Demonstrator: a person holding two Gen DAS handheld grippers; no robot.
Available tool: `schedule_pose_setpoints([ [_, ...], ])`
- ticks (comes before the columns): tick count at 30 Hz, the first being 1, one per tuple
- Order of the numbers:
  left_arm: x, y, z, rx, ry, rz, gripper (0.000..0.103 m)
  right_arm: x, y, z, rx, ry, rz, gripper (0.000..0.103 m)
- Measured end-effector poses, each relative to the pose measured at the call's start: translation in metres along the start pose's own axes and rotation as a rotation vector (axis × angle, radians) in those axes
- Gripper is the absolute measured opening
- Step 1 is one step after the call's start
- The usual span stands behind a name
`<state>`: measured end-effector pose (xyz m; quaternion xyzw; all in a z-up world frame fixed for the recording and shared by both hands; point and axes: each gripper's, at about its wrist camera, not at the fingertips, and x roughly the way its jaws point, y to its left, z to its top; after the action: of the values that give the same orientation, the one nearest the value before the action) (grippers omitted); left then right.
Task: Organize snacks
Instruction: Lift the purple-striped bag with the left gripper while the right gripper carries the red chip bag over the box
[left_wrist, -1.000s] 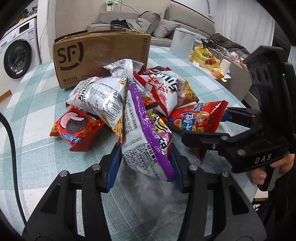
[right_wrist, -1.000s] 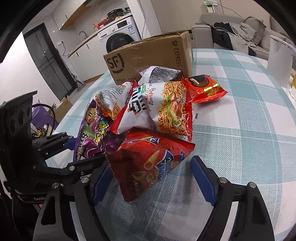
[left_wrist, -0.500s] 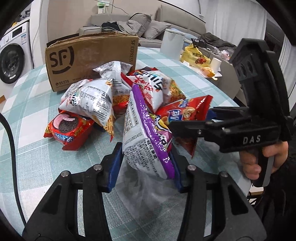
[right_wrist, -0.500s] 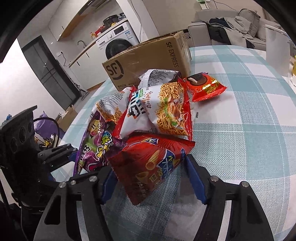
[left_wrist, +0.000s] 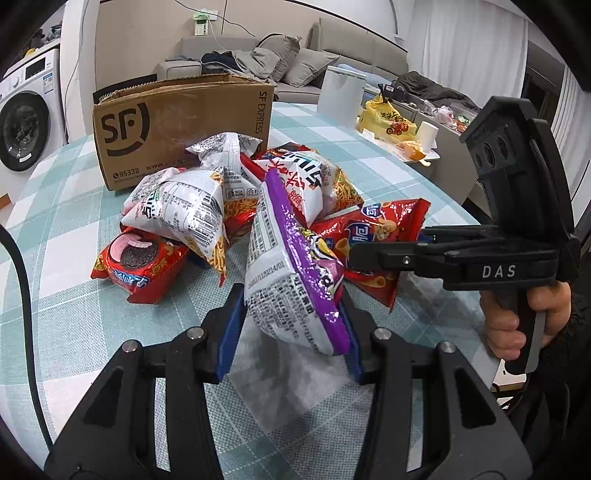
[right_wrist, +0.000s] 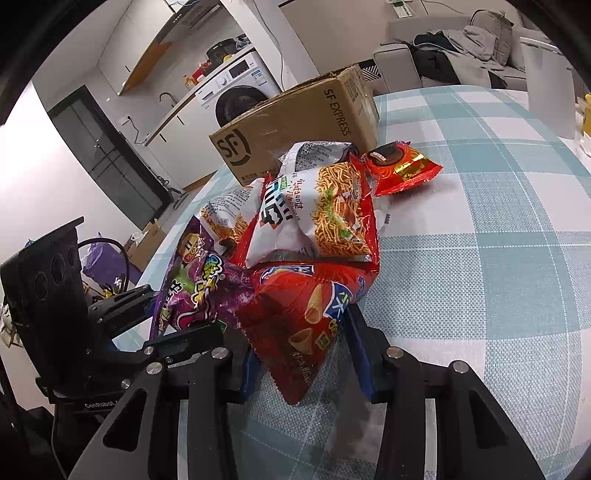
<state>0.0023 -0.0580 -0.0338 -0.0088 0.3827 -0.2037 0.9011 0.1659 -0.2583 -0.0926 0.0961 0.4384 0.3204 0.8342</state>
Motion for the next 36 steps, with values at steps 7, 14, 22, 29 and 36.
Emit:
schedule_pose_setpoints([
  [7,-0.011,-0.002,0.002,0.013,-0.038,-0.009,0.044,-0.014,0.001,-0.006,-0.010,-0.028,0.026,0.040],
  [14,-0.026,-0.007,0.004,0.015,-0.074,-0.012,0.044,-0.032,0.007,-0.012,-0.027,-0.075,0.045,0.039],
  [22,-0.052,-0.008,0.012,0.007,-0.151,0.025,0.043,-0.056,0.020,-0.007,-0.066,-0.168,0.068,0.039],
  [29,-0.067,-0.003,0.017,-0.004,-0.190,0.041,0.043,-0.063,0.030,0.004,-0.091,-0.206,0.076,0.039],
  [36,-0.081,0.002,0.026,-0.034,-0.238,0.069,0.043,-0.066,0.037,0.012,-0.103,-0.233,0.074,0.039],
])
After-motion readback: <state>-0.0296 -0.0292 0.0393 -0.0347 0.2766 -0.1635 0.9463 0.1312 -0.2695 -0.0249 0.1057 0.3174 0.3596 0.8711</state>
